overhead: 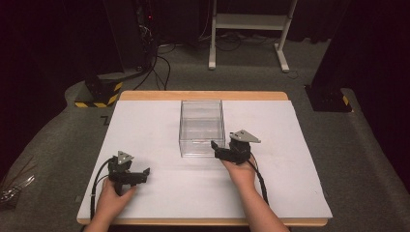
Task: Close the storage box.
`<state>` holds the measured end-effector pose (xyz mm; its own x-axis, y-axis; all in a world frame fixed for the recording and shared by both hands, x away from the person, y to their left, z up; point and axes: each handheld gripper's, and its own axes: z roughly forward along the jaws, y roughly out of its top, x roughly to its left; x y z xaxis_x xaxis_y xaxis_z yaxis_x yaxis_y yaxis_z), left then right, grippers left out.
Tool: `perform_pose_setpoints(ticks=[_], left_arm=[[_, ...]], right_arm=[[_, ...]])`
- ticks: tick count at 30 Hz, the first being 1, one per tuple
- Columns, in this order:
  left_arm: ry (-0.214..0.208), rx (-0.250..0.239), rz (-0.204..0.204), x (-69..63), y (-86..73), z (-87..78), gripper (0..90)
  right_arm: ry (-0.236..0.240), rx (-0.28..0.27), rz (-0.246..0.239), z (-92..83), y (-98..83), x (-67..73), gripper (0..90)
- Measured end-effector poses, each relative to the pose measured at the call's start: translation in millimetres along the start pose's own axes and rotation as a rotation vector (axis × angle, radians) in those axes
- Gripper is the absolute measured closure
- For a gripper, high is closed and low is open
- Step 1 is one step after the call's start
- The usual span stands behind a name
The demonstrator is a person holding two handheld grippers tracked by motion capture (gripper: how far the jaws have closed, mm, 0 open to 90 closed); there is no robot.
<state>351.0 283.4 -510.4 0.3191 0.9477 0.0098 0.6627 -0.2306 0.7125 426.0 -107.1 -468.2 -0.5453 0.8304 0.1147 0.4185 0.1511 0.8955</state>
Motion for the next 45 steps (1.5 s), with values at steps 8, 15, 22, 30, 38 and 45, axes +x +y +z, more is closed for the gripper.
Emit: perform_pose_setpoints(ticks=[8, 15, 22, 30, 38, 45], left_arm=[[0.002, 0.003, 0.008, 0.5, 0.0, -0.3, 1.7], [0.002, 0.0, 0.005, 0.2, 0.0, -0.2, 1.8], [0.002, 0.0, 0.005, 0.2, 0.0, -0.2, 1.7], [0.002, 0.0, 0.005, 0.2, 0.0, -0.1, 1.8], [0.003, -0.001, 0.006, 0.1, -0.1, -0.2, 1.8], [0.003, -0.001, 0.006, 0.1, -0.1, -0.2, 1.8]], right_arm=[[0.01, 0.016, -0.005, -4.8, -1.3, 1.8, 17.9], [0.016, 0.007, -0.015, -19.3, -7.3, 2.5, 18.4], [0.008, 0.002, -0.022, -27.7, -10.2, 1.3, 19.5], [-0.037, 0.025, -0.003, -6.9, -6.0, -2.6, 22.0], [-0.046, 0.045, 0.004, -0.2, -8.0, 1.5, 22.4], [-0.002, 0.044, -0.024, -28.0, -19.8, 1.4, 22.4]])
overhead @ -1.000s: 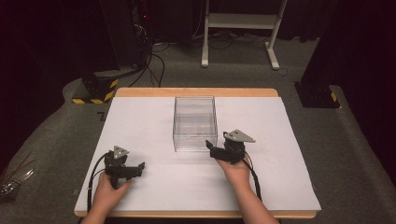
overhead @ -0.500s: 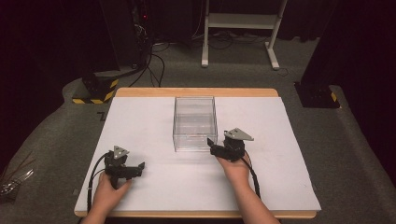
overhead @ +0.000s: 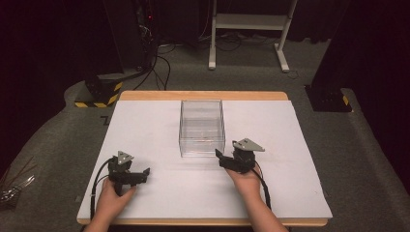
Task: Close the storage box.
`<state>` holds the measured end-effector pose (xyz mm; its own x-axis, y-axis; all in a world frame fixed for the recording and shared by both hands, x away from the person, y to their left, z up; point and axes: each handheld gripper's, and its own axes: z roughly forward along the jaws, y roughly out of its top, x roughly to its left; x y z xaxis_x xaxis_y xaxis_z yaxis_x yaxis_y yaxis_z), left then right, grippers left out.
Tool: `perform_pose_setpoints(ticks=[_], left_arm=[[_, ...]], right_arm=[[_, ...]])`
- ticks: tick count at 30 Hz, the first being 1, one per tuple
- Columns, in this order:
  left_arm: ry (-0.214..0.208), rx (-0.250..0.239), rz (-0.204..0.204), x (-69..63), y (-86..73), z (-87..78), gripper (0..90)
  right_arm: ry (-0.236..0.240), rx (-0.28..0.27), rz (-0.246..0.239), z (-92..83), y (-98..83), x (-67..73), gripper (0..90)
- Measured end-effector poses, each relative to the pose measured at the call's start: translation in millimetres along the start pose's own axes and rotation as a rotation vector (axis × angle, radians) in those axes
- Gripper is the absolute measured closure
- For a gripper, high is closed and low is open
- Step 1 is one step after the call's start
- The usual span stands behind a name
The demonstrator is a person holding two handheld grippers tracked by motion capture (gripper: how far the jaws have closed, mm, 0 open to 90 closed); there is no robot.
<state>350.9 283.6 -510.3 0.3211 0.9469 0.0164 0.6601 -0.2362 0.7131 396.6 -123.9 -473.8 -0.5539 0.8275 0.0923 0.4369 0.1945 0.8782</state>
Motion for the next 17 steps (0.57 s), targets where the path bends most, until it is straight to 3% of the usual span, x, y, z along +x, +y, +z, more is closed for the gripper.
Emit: perform_pose_setpoints(ticks=[6, 9, 13, 17], left_arm=[[0.0, 0.0, 0.0, -0.1, 0.0, 0.0, 1.8], [0.0, 0.0, 0.0, 0.0, 0.0, 0.0, 1.8], [0.0, 0.0, -0.001, -0.1, -0.1, 0.0, 1.8], [0.0, -0.001, 0.001, -0.1, -0.1, 0.0, 1.9]], right_arm=[[-0.04, 0.052, -0.018, -28.7, -19.3, -19.7, 22.5], [-0.061, 0.102, 0.002, -39.4, -30.9, -34.3, 22.5], [-0.115, 0.218, -0.023, -42.1, -46.9, -47.6, 22.1], [-0.121, 0.241, -0.006, -41.5, -49.3, -50.6, 21.1]])
